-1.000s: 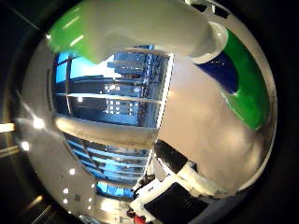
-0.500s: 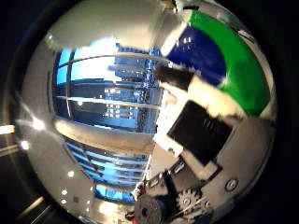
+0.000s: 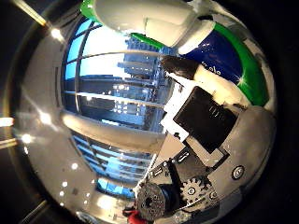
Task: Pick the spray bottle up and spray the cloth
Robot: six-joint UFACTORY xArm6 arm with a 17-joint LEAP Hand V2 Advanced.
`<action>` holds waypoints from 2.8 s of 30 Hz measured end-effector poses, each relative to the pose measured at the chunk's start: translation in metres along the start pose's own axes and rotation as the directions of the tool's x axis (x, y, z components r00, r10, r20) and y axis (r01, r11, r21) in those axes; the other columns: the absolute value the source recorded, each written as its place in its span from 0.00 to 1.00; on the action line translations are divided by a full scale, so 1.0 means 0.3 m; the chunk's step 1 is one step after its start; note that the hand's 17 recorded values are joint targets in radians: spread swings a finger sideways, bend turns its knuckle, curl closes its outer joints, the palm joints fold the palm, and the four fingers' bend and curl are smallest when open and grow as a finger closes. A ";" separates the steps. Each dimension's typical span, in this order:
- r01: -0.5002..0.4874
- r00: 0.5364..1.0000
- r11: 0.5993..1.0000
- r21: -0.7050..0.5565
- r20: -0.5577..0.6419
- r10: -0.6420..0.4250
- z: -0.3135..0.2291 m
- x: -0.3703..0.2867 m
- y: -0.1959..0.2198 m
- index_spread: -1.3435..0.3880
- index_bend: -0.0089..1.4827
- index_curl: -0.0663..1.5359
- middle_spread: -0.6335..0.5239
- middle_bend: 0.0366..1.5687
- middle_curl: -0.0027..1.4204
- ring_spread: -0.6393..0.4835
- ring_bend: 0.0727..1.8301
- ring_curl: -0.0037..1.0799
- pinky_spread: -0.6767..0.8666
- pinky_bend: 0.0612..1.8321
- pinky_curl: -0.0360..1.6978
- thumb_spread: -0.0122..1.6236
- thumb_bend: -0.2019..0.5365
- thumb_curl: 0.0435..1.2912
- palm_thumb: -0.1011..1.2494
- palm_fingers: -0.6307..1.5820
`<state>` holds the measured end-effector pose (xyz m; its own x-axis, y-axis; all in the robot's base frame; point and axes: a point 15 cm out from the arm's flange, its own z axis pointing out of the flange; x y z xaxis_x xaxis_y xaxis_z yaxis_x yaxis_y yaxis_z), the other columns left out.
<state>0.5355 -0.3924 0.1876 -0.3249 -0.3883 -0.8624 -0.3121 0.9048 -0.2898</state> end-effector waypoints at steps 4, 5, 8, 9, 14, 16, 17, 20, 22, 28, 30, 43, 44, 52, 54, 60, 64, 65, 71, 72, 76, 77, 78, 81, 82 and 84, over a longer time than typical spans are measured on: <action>0.040 0.997 0.998 -0.040 0.074 -0.037 -0.009 -0.109 0.019 0.61 0.70 0.54 0.44 0.83 0.52 0.40 0.75 0.59 0.31 0.70 0.46 0.56 0.25 0.41 0.86 0.81; 0.058 0.994 0.996 -0.063 0.100 -0.052 -0.009 -0.149 0.037 0.62 0.71 0.54 0.44 0.83 0.52 0.40 0.75 0.59 0.31 0.70 0.47 0.55 0.26 0.42 0.87 0.81; 0.135 0.983 0.978 -0.162 0.146 -0.111 -0.018 -0.238 0.116 0.62 0.72 0.54 0.44 0.85 0.51 0.41 0.76 0.60 0.32 0.70 0.50 0.51 0.25 0.47 0.87 0.80; 0.164 0.979 0.966 -0.202 0.151 -0.135 -0.025 -0.253 0.148 0.62 0.72 0.55 0.44 0.85 0.51 0.41 0.76 0.60 0.32 0.69 0.51 0.50 0.25 0.48 0.87 0.80; 0.337 0.941 0.851 -0.403 0.166 -0.294 -0.130 -0.342 0.296 0.63 0.73 0.55 0.44 0.86 0.51 0.41 0.76 0.60 0.33 0.68 0.55 0.48 0.25 0.52 0.87 0.79; 0.389 0.921 0.788 -0.477 0.170 -0.352 -0.185 -0.362 0.351 0.63 0.73 0.55 0.44 0.86 0.51 0.41 0.76 0.60 0.33 0.68 0.56 0.47 0.25 0.53 0.87 0.79; 0.410 0.909 0.752 -0.516 0.166 -0.382 -0.216 -0.362 0.378 0.63 0.74 0.55 0.44 0.86 0.51 0.41 0.76 0.60 0.33 0.67 0.57 0.47 0.25 0.53 0.87 0.79; 0.453 0.870 0.652 -0.608 0.142 -0.472 -0.300 -0.338 0.427 0.63 0.74 0.55 0.44 0.87 0.51 0.40 0.77 0.60 0.33 0.66 0.59 0.45 0.25 0.55 0.86 0.79; 0.470 0.836 0.588 -0.658 0.118 -0.536 -0.353 -0.316 0.442 0.63 0.74 0.55 0.44 0.87 0.51 0.40 0.77 0.60 0.33 0.66 0.61 0.45 0.25 0.56 0.86 0.79; 0.539 0.670 0.325 -0.777 0.162 -0.724 -0.400 -0.353 0.555 0.63 0.74 0.55 0.44 0.87 0.50 0.40 0.77 0.61 0.33 0.64 0.65 0.43 0.25 0.59 0.85 0.79; 0.526 0.636 0.246 -0.814 0.183 -0.750 -0.400 -0.335 0.616 0.63 0.74 0.55 0.44 0.87 0.50 0.40 0.77 0.61 0.33 0.63 0.67 0.42 0.25 0.60 0.85 0.79; 0.498 0.224 -0.112 -0.860 0.253 -0.941 -0.260 -0.340 0.906 0.63 0.74 0.56 0.44 0.87 0.50 0.40 0.77 0.62 0.32 0.60 0.72 0.41 0.25 0.63 0.84 0.79; 0.490 0.208 -0.126 -0.862 0.256 -0.944 -0.253 -0.347 0.921 0.63 0.74 0.56 0.44 0.87 0.50 0.40 0.77 0.62 0.32 0.60 0.72 0.41 0.25 0.63 0.84 0.79; 0.421 0.069 -0.205 -0.884 0.256 -0.964 -0.213 -0.399 0.985 0.62 0.74 0.56 0.44 0.87 0.50 0.40 0.77 0.62 0.32 0.59 0.74 0.40 0.25 0.64 0.84 0.79; 0.406 0.029 -0.220 -0.887 0.253 -0.967 -0.206 -0.413 0.982 0.62 0.74 0.56 0.44 0.87 0.50 0.40 0.77 0.62 0.32 0.59 0.75 0.40 0.25 0.64 0.84 0.79; 0.367 -0.072 -0.270 -0.890 0.262 -0.962 -0.165 -0.451 1.029 0.63 0.75 0.56 0.44 0.87 0.50 0.40 0.76 0.63 0.32 0.58 0.77 0.40 0.24 0.65 0.83 0.79; 0.365 -0.099 -0.286 -0.886 0.268 -0.958 -0.126 -0.491 1.074 0.63 0.74 0.56 0.44 0.87 0.51 0.39 0.76 0.63 0.32 0.58 0.78 0.39 0.24 0.66 0.83 0.79; 0.369 -0.104 -0.290 -0.883 0.271 -0.957 -0.115 -0.508 1.088 0.62 0.74 0.56 0.44 0.87 0.51 0.39 0.76 0.63 0.32 0.58 0.78 0.39 0.25 0.66 0.83 0.79; 0.350 -0.102 -0.300 -0.887 0.282 -0.954 -0.058 -0.527 1.162 0.63 0.74 0.56 0.44 0.87 0.51 0.39 0.76 0.64 0.33 0.57 0.78 0.38 0.24 0.66 0.83 0.79; 0.343 -0.098 -0.300 -0.890 0.283 -0.954 -0.049 -0.518 1.174 0.63 0.74 0.56 0.44 0.87 0.51 0.39 0.76 0.64 0.33 0.57 0.78 0.38 0.24 0.66 0.83 0.79; 0.311 -0.080 -0.298 -0.903 0.287 -0.955 -0.020 -0.463 1.210 0.63 0.75 0.56 0.44 0.87 0.51 0.39 0.76 0.64 0.33 0.57 0.79 0.37 0.24 0.67 0.83 0.79; 0.306 -0.077 -0.297 -0.904 0.288 -0.955 -0.015 -0.453 1.214 0.63 0.75 0.56 0.44 0.87 0.51 0.39 0.76 0.64 0.33 0.57 0.79 0.37 0.24 0.67 0.83 0.79; 0.302 -0.074 -0.297 -0.906 0.289 -0.955 -0.011 -0.443 1.218 0.63 0.75 0.56 0.44 0.87 0.51 0.39 0.76 0.64 0.33 0.57 0.79 0.37 0.24 0.67 0.83 0.79; 0.307 -0.076 -0.296 -0.905 0.286 -0.955 -0.009 -0.451 1.216 0.63 0.75 0.56 0.44 0.87 0.51 0.39 0.76 0.64 0.33 0.57 0.79 0.37 0.24 0.67 0.83 0.79; 0.310 -0.078 -0.295 -0.904 0.285 -0.955 -0.009 -0.459 1.213 0.63 0.75 0.56 0.44 0.87 0.51 0.39 0.76 0.64 0.33 0.57 0.79 0.37 0.24 0.67 0.83 0.79; 0.322 -0.089 -0.295 -0.899 0.282 -0.955 -0.008 -0.492 1.198 0.63 0.75 0.56 0.44 0.87 0.51 0.39 0.76 0.64 0.33 0.57 0.79 0.37 0.24 0.67 0.83 0.79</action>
<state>0.4693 -0.0102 0.2118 0.5788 -0.7804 0.2364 -0.8154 -0.5498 0.1813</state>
